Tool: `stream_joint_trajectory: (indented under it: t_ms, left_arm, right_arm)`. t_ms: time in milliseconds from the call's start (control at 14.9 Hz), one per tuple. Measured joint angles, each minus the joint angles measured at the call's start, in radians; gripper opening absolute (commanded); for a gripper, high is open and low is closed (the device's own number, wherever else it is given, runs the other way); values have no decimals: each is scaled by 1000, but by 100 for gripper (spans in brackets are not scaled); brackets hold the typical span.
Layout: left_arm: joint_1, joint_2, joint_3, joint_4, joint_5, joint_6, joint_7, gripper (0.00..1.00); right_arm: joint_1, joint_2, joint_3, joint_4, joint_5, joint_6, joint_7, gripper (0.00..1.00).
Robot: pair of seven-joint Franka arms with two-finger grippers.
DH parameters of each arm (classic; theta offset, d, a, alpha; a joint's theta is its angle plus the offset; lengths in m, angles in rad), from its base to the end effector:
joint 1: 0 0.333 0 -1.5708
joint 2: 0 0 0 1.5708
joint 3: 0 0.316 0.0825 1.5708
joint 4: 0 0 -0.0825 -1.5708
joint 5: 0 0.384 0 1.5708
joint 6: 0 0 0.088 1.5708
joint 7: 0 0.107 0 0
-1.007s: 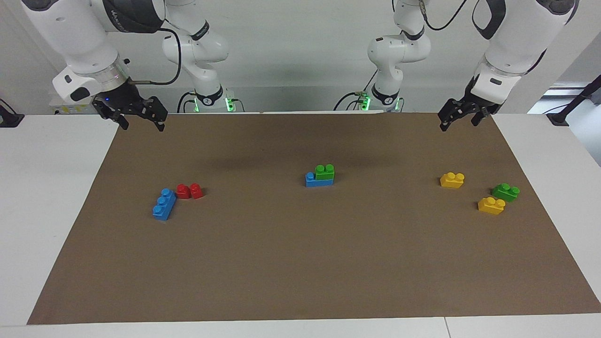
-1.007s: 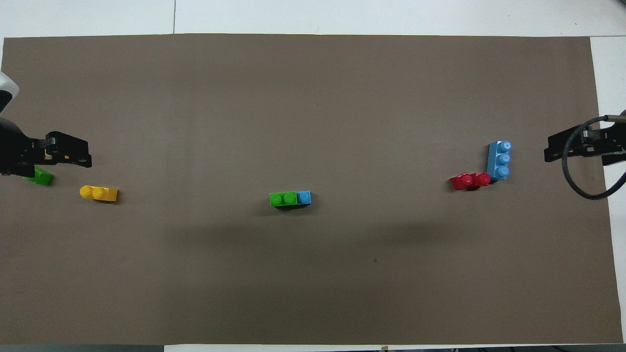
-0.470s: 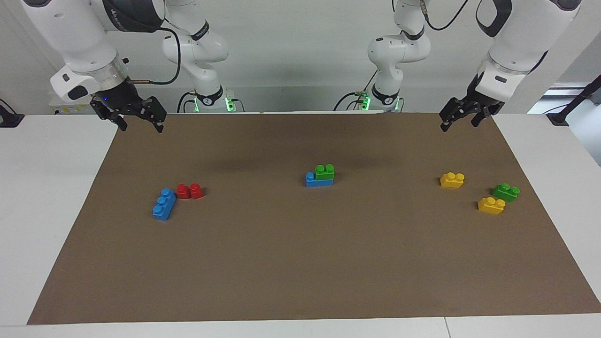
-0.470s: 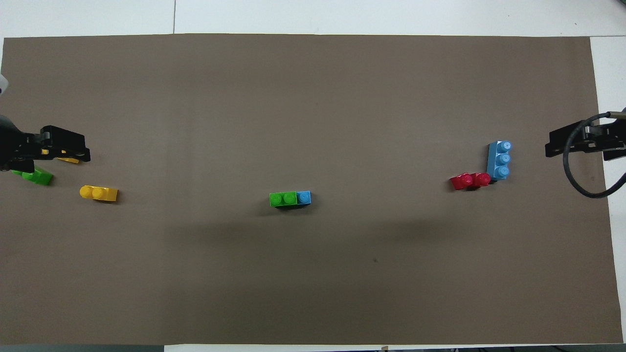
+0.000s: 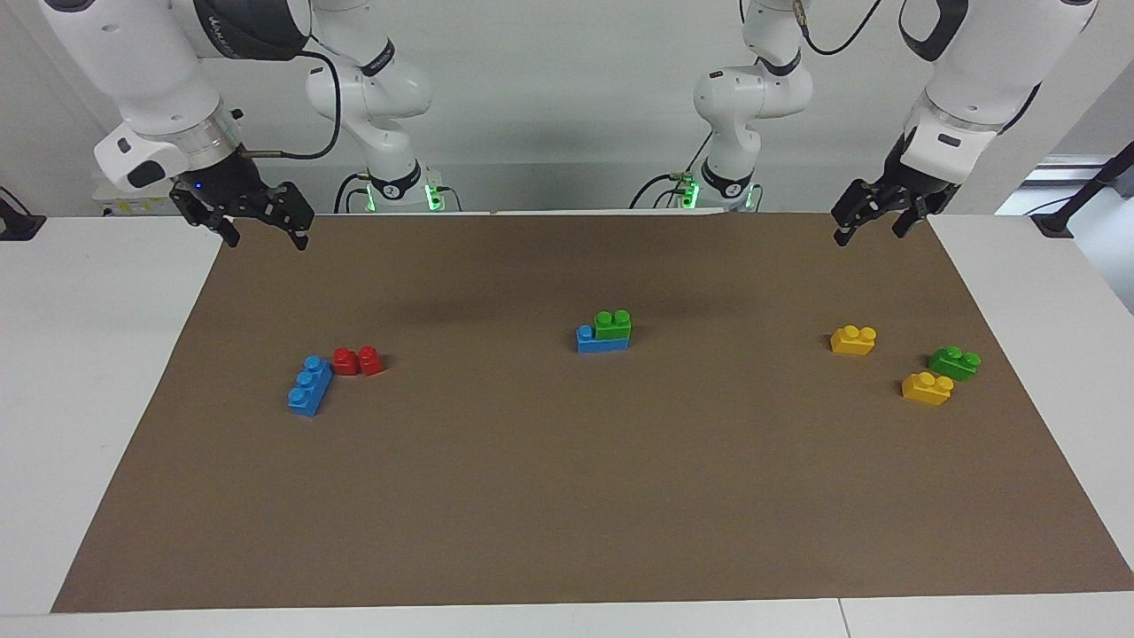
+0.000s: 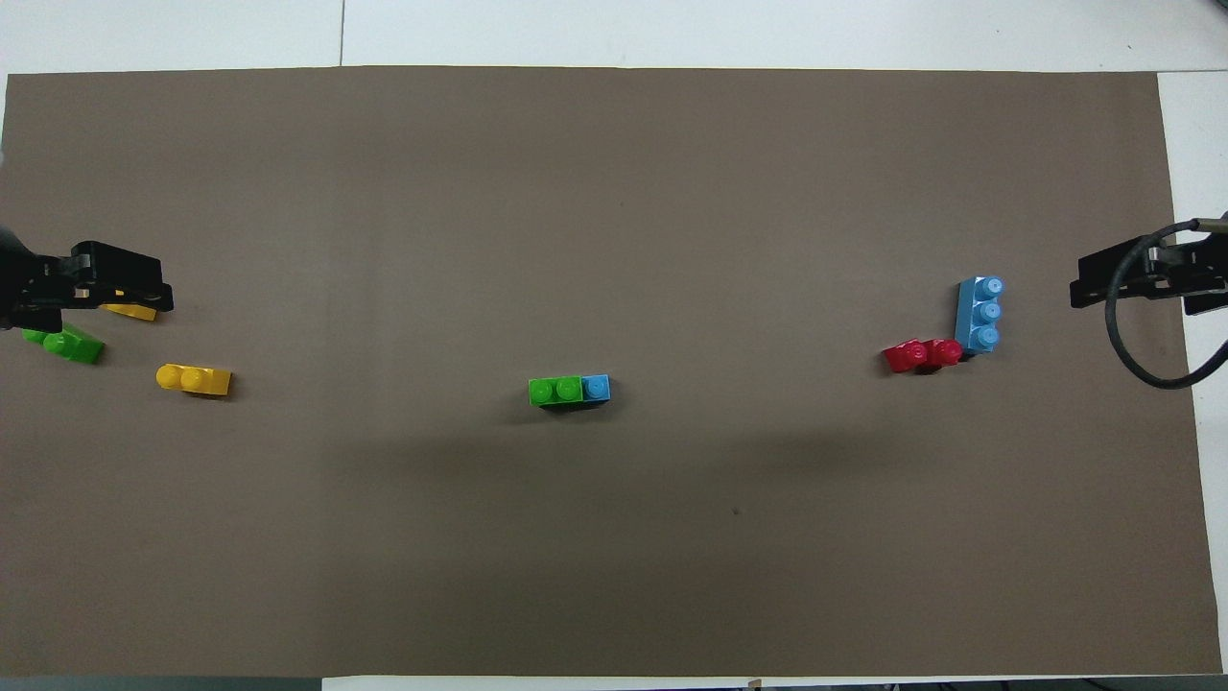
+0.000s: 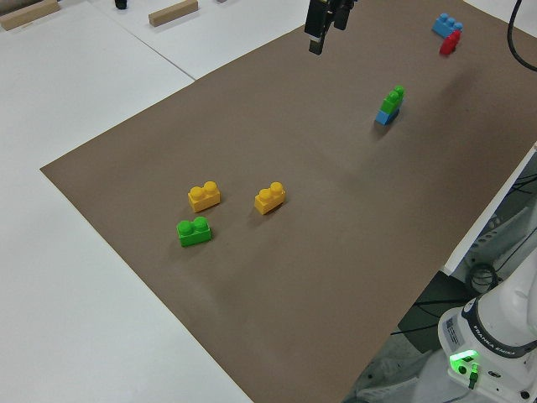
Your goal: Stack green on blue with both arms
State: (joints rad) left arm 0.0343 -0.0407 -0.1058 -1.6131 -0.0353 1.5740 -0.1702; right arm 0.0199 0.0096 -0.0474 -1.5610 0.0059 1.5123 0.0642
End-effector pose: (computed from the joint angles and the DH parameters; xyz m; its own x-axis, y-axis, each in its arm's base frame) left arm 0.5402 -0.0437 0.6270 0.9951 0.0987 -0.0039 0.0987 -0.9946 0.0308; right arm 0.5509 -0.0144 0.6188 0.9941 -0.0912 -0.0585 -0.0915 -0.9958 -0.0017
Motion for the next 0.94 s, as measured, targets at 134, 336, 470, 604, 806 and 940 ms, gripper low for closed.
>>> stream_joint_trajectory:
  t_ms: [134, 336, 470, 604, 806, 940]
  left_arm:
    - [0, 0, -3, 0, 0, 0, 1, 100]
    - [-1, 0, -8, 0, 0, 0, 27, 100]
    - [-1, 0, -10, 0, 0, 0, 44, 100]
    - [-1, 0, -11, 0, 0, 0, 50, 100]
    - [-1, 0, -12, 0, 0, 0, 53, 100]
    - [-1, 0, -12, 0, 0, 0, 53, 100]
  right_arm:
    - [0, 0, 0, 0, 0, 0, -37, 100]
    - [0, 0, 0, 0, 0, 0, -56, 100]
    - [0, 0, 0, 0, 0, 0, -57, 100]
    - [0, 0, 0, 0, 0, 0, -57, 100]
    - [0, 0, 0, 0, 0, 0, -57, 100]
    - [0, 0, 0, 0, 0, 0, -57, 100]
